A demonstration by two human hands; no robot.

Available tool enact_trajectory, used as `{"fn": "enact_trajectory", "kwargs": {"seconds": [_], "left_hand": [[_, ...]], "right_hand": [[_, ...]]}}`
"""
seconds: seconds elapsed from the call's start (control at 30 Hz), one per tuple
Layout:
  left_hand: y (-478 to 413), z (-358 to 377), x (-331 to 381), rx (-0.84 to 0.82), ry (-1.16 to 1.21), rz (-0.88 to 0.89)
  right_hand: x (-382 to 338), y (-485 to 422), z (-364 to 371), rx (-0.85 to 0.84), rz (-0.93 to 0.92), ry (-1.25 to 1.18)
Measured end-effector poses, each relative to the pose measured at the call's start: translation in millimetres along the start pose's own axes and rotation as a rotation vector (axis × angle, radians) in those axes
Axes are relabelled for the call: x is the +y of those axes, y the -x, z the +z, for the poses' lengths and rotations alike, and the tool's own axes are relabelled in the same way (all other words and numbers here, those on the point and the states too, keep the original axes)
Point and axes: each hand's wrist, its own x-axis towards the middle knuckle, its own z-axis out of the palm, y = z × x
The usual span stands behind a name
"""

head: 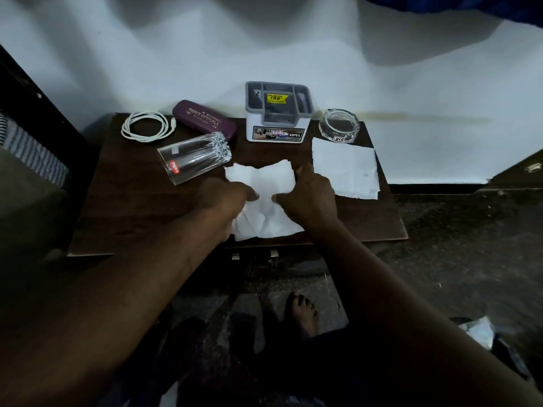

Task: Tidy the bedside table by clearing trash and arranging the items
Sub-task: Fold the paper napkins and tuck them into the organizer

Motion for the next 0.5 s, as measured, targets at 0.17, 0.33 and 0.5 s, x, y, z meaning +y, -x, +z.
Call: {"fn": "enact_trajectory", "kwargs": {"seconds": [0.17,0.33,0.5], "left_hand": [[0,7,-2,0.01,-0.122,0.094],[-3,10,2,0.038,-0.173,0.172],[-4,15,3,0.003,-0.007,0.115]], "right_hand": [[3,-2,2,-0.021,0.057,-0.068],[4,-5,3,-0.074,0.079,-0.068],[6,-11,-9,-0.1,0.114,-0.185]]}}
